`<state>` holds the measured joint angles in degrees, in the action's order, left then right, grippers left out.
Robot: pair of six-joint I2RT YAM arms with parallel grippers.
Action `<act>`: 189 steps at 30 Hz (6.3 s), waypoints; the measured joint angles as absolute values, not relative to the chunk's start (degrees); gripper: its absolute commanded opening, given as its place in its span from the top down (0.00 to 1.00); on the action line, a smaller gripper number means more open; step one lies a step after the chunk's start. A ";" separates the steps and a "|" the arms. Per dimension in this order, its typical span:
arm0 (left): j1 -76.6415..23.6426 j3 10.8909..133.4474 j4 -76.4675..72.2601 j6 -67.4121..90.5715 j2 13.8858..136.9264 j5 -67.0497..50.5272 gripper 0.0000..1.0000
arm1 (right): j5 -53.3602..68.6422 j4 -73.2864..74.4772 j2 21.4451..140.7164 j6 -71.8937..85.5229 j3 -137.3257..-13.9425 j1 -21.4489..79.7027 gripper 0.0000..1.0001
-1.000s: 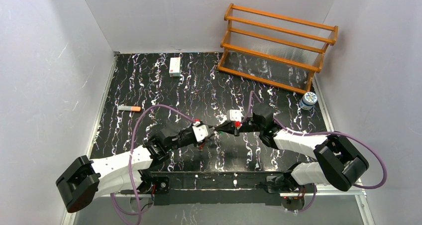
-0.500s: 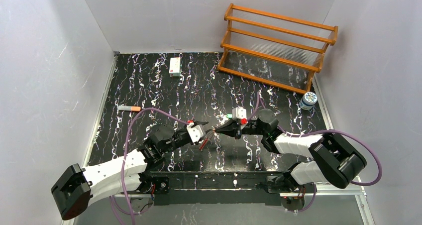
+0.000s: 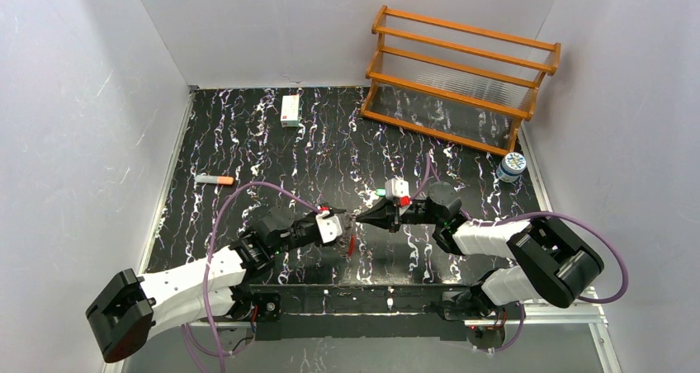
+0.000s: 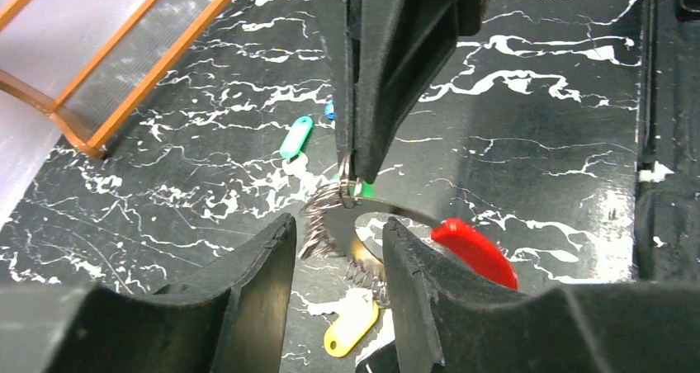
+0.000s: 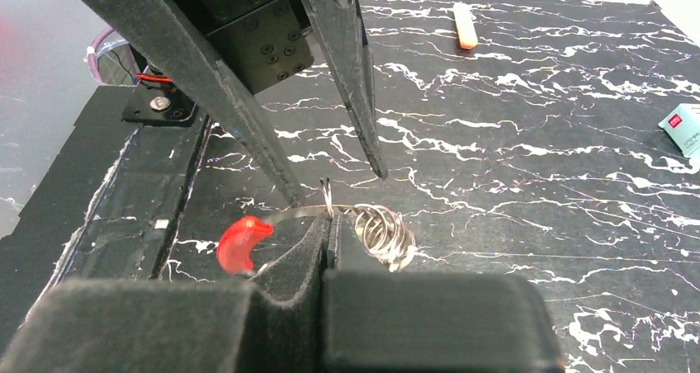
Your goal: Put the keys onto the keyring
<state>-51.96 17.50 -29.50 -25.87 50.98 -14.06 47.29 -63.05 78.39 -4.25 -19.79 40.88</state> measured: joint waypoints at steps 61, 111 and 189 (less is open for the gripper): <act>-51.86 22.15 -26.59 -25.30 56.84 -15.55 0.74 | 46.19 -31.70 73.43 -27.09 -29.54 41.76 0.99; -51.92 9.76 -54.02 -8.88 52.97 -13.74 0.85 | 44.77 -75.24 80.88 8.75 -18.50 40.56 0.99; -51.83 16.36 -40.10 -15.66 59.24 -16.45 0.84 | 46.57 -19.88 75.40 -27.86 -33.45 42.46 0.99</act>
